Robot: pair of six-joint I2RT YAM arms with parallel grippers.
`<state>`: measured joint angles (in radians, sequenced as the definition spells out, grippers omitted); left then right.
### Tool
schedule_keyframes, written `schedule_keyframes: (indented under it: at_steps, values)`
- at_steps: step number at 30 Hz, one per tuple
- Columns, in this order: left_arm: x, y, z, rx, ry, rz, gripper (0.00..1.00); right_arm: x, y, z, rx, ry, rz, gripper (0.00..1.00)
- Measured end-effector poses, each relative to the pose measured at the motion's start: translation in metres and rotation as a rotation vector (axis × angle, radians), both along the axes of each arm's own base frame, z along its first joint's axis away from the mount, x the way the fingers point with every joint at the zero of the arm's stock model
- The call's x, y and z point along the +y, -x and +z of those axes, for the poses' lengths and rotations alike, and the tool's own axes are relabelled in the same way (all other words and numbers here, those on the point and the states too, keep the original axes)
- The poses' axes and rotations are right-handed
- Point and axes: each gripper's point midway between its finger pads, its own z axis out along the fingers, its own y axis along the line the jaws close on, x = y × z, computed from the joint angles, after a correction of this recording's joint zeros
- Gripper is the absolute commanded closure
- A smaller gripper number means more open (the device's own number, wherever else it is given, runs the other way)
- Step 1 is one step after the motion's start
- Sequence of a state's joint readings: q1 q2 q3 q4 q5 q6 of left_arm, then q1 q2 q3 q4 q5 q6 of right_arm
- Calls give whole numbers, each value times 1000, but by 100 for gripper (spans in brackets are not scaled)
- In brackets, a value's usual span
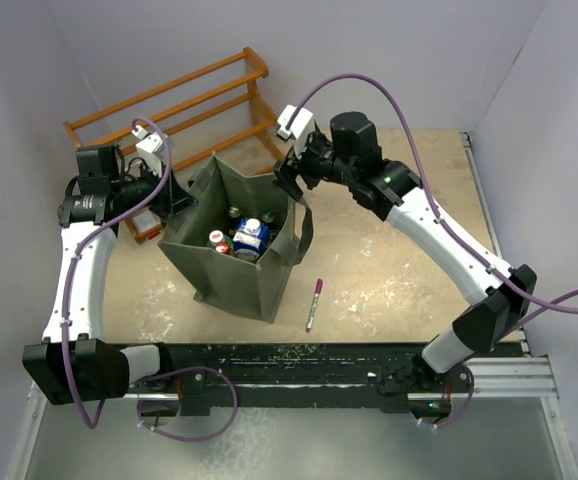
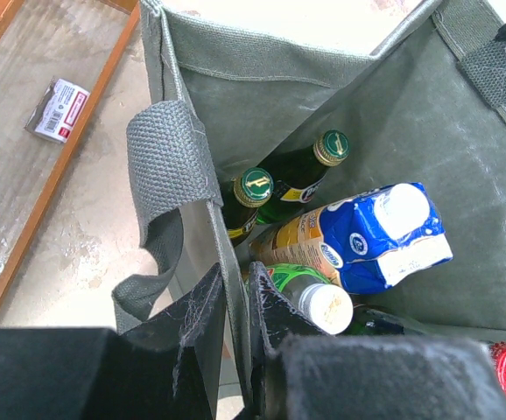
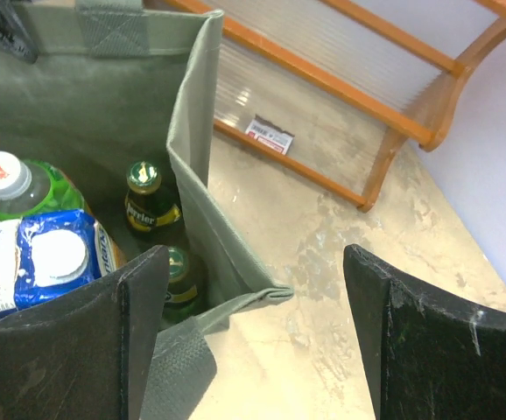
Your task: Place the beverage into the canvas bag
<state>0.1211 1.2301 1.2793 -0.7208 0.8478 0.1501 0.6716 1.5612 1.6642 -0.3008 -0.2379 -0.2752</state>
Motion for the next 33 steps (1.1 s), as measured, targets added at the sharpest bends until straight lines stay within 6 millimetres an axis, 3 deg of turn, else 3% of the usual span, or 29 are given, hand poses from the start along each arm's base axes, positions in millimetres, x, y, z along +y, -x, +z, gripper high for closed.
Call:
schedule_keyframes:
  at_steps: [7,12,20,24,31,33]
  values:
    - [-1,0,0,-1,0,-4,81,7,-2,-20,29,82,53,20]
    - [-1,0,0,-1,0,-5,81,18,-11,-32,57,117,81,26]
    - [-1,0,0,-1,0,-4,81,27,-16,-53,113,155,115,50]
    - [-1,0,0,-1,1,-4,81,28,-14,-53,115,153,127,64]
    - [-2,-2,4,4,13,0,81,27,-14,-50,110,151,125,99]
    - [-3,-4,5,6,20,1,81,27,-14,-49,111,150,124,100]
